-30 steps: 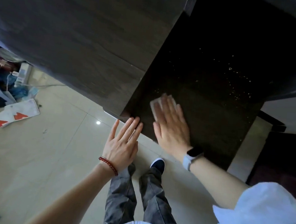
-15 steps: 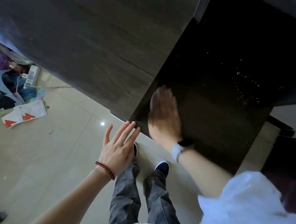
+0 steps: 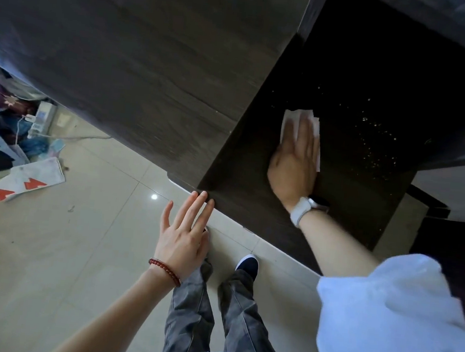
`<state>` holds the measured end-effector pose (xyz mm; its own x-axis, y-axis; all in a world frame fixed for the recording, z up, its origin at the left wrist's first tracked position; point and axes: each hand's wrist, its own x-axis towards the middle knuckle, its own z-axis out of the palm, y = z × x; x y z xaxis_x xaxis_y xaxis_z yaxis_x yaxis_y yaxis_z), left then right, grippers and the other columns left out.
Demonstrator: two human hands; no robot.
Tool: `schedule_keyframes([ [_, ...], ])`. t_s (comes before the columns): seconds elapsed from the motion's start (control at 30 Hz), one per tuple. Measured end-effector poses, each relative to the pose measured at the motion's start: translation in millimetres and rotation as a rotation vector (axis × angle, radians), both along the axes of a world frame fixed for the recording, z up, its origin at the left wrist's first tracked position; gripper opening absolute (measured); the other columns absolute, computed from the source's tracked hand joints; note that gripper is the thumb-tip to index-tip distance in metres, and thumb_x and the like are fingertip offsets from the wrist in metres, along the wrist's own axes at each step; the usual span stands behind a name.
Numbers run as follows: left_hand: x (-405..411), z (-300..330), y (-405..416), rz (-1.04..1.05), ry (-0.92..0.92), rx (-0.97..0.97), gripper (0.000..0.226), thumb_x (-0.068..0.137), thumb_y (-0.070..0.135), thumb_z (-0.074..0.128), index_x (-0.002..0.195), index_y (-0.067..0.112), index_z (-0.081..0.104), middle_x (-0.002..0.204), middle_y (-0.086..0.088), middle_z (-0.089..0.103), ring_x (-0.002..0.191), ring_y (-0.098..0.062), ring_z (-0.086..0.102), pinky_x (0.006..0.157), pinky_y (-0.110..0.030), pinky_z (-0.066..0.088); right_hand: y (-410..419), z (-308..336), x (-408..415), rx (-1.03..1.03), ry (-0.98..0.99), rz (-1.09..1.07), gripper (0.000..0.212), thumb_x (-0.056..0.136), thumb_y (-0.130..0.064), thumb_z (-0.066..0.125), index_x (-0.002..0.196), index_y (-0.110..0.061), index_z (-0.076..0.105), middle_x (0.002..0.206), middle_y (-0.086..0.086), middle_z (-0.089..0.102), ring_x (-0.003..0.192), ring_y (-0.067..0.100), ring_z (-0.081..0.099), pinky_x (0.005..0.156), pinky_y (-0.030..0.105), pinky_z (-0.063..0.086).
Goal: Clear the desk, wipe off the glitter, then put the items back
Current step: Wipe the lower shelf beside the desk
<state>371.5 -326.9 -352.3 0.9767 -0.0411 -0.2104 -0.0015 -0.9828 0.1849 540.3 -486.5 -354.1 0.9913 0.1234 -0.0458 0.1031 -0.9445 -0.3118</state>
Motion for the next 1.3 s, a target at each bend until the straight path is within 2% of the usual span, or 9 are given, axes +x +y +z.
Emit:
schedule_keyframes([
  [0.13,1,-2,0,0.021,0.004,-0.011,0.05,0.083,0.03,0.034,0.132,0.016,0.034,0.135,-0.012,0.051,0.131,-0.022,0.023,0.107,-0.055,0.022,3,0,-21,-0.012,0.074,0.119,0.057,0.08,-0.019,0.028,0.134,-0.002,0.039,0.142,0.022,0.038,0.134,0.037,0.03,0.111,0.047,0.023],
  [0.27,2,-3,1,0.034,-0.001,-0.019,0.05,0.083,0.03,0.033,0.131,0.017,0.034,0.135,-0.011,0.05,0.13,-0.022,0.025,0.102,-0.058,0.024,17,8,13,-0.007,0.096,0.26,0.062,0.083,-0.028,0.021,0.139,-0.004,0.03,0.149,0.017,0.029,0.139,0.034,0.02,0.113,0.046,0.015],
  [0.43,0,-3,-1,0.053,-0.02,-0.019,0.05,0.084,0.031,0.032,0.132,0.017,0.034,0.136,-0.011,0.049,0.131,-0.022,0.024,0.108,-0.054,0.021,28,7,40,-0.135,0.181,0.201,0.058,0.095,-0.024,0.031,0.145,-0.007,0.006,0.156,0.008,0.004,0.143,0.024,0.0,0.115,0.038,0.0],
  [0.57,4,4,-6,0.047,-0.011,0.033,0.048,0.083,0.032,0.033,0.127,0.014,0.042,0.131,-0.013,0.055,0.127,-0.029,0.042,0.103,-0.055,0.031,16,3,38,-0.096,0.114,0.231,0.056,0.093,-0.023,0.03,0.144,-0.008,0.014,0.154,0.01,0.016,0.142,0.025,0.011,0.114,0.037,0.006],
  [0.63,7,8,-10,0.081,-0.011,0.041,0.048,0.082,0.031,0.035,0.123,0.012,0.048,0.126,-0.014,0.058,0.12,-0.033,0.051,0.097,-0.056,0.038,-6,3,35,-0.068,0.096,0.161,0.055,0.091,-0.024,0.025,0.143,-0.006,0.019,0.152,0.012,0.022,0.141,0.025,0.016,0.115,0.036,0.007],
  [0.73,11,13,-23,0.087,-0.06,-0.012,0.047,0.08,0.03,0.036,0.123,0.014,0.045,0.123,-0.015,0.059,0.12,-0.029,0.041,0.098,-0.049,0.041,-60,3,26,-0.099,0.145,0.012,0.054,0.097,-0.027,0.023,0.144,-0.006,0.007,0.155,0.011,0.006,0.143,0.023,0.002,0.115,0.034,-0.003],
  [0.93,42,19,-65,0.008,-0.165,-0.21,0.045,0.081,0.023,0.043,0.124,0.011,0.046,0.124,-0.016,0.057,0.12,-0.025,0.037,0.1,-0.039,0.028,-112,4,7,-0.1,0.219,-0.437,0.056,0.098,-0.027,0.024,0.144,-0.003,0.004,0.155,0.017,0.0,0.142,0.03,-0.004,0.116,0.039,-0.003],
  [1.13,85,15,-67,0.052,-0.129,-0.179,0.048,0.08,0.022,0.039,0.121,0.0,0.05,0.128,-0.027,0.052,0.122,-0.037,0.045,0.097,-0.046,0.043,-31,-2,-34,-0.034,0.121,0.146,0.054,0.092,-0.033,0.021,0.141,-0.012,0.027,0.151,0.01,0.024,0.141,0.028,0.013,0.115,0.037,-0.001],
  [1.3,91,10,-68,0.034,0.0,-0.118,0.053,0.081,0.032,0.034,0.124,0.004,0.048,0.132,-0.026,0.048,0.122,-0.043,0.045,0.094,-0.056,0.042,-123,9,-81,-0.101,0.172,0.072,0.056,0.092,-0.035,0.016,0.144,-0.015,0.011,0.151,-0.001,0.002,0.141,0.017,-0.002,0.113,0.026,-0.012],
])
